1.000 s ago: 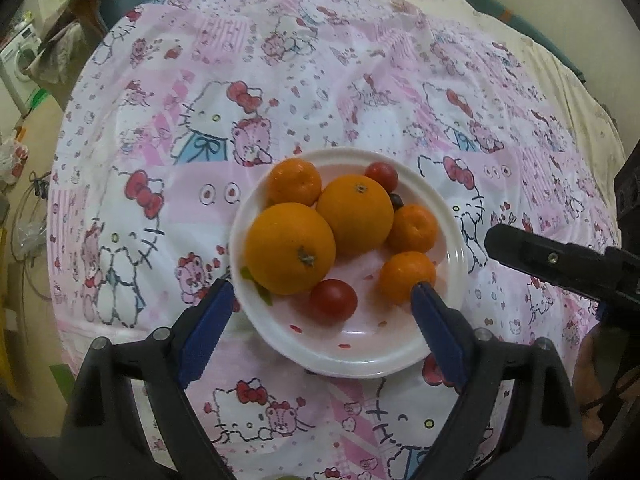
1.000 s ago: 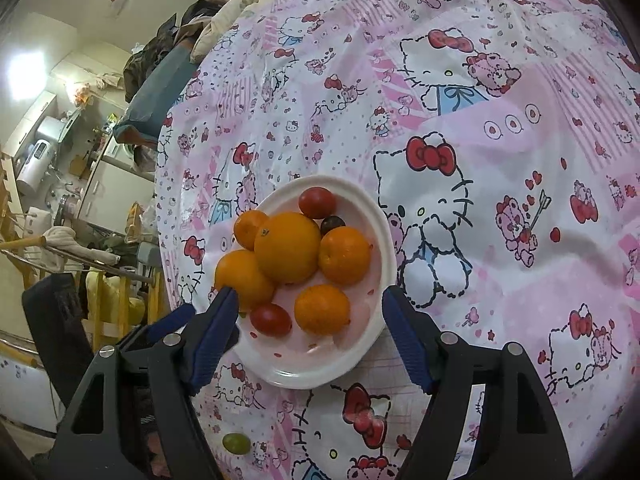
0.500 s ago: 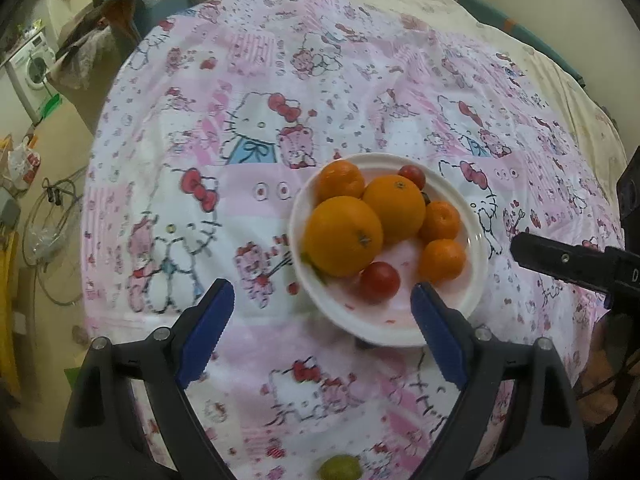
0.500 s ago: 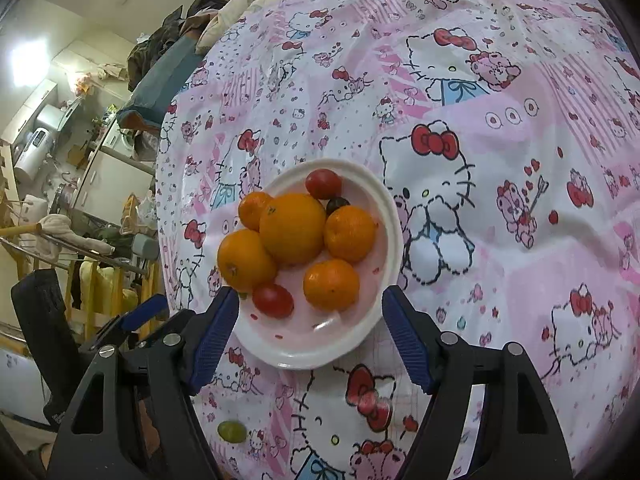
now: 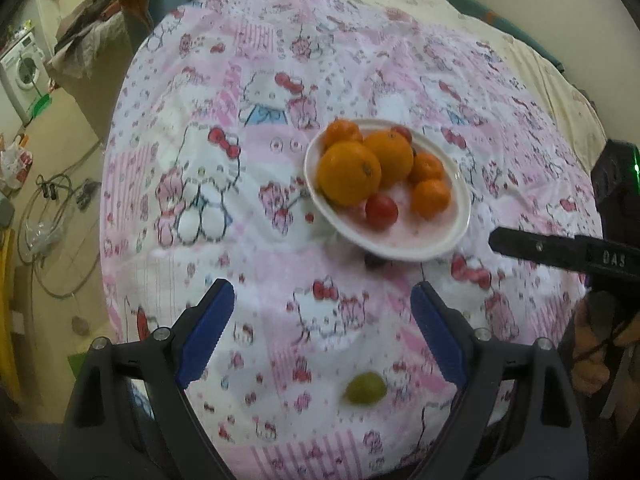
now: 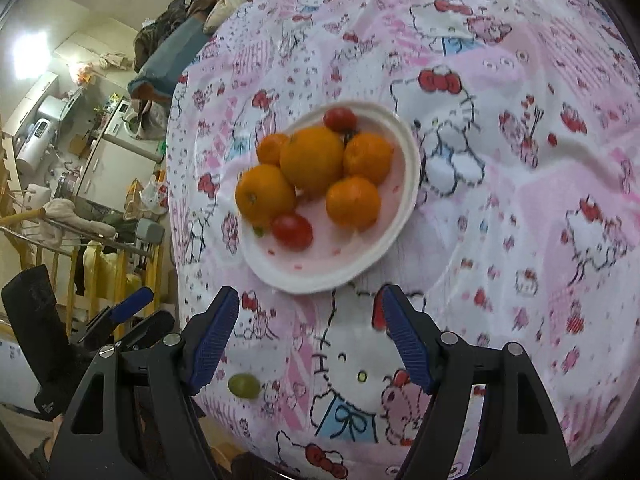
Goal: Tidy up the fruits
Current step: 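Lower the left gripper onto the green lime and close on it, then lift the lime with the left gripper while the right gripper grasps a dark tomato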
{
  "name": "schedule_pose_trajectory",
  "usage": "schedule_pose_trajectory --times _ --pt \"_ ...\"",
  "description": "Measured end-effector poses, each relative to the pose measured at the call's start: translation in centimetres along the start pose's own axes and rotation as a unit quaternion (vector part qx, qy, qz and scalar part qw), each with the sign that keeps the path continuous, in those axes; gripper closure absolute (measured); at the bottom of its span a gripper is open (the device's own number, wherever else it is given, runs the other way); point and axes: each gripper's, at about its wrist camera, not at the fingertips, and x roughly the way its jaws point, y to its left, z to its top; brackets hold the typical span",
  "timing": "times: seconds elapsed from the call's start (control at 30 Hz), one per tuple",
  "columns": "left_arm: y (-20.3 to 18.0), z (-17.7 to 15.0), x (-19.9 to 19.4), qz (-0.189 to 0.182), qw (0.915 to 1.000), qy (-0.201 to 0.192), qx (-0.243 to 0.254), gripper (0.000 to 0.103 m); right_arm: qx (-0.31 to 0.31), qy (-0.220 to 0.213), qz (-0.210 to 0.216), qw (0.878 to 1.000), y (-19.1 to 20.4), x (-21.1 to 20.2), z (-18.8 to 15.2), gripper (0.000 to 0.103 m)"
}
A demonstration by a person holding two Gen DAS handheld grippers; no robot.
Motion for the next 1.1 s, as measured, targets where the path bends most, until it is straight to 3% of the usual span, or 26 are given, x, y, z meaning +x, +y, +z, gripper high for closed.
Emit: schedule_pose_trajectory --times 0.17,0.23,0.33,0.43,0.53,0.67,0.93,1.1 --pt "0.2 -2.3 0.2 -0.023 0.9993 0.03 -0.002 0.015 0.002 -0.003 -0.005 1.0 0.0 0.0 0.1 0.026" --pt "-0.6 -3.2 0.9 -0.033 0.998 0.05 0.018 0.015 0.007 -0.002 -0.006 1.0 -0.2 0.0 0.2 0.026" --pt "-2.3 -4.6 2.6 -0.02 0.9941 0.086 0.063 0.018 0.007 -0.001 -0.005 1.0 -0.2 0.1 0.1 0.026" --pt "-4.0 -5.7 4.1 -0.01 0.9883 0.11 0.105 0.032 0.002 0.0 -0.006 1.0 0.1 0.2 0.2 0.026" --pt "-5.1 -6.2 4.9 -0.007 0.984 0.122 0.13 0.04 0.0 0.0 -0.007 1.0 0.1 0.1 0.1 0.026" --pt "-5.3 -6.5 5.7 -0.005 0.9821 0.136 0.131 0.07 0.003 -0.001 -0.006 1.0 0.1 0.1 0.1 0.026" --pt "-5.1 -6.1 4.4 -0.012 0.9841 0.116 0.134 0.076 -0.005 0.01 -0.01 1.0 0.2 0.4 0.0 0.026" --pt "-3.3 -4.3 2.3 -0.017 0.9935 0.079 0.08 0.076 -0.009 0.02 -0.01 1.0 0.3 0.9 -0.5 0.026"
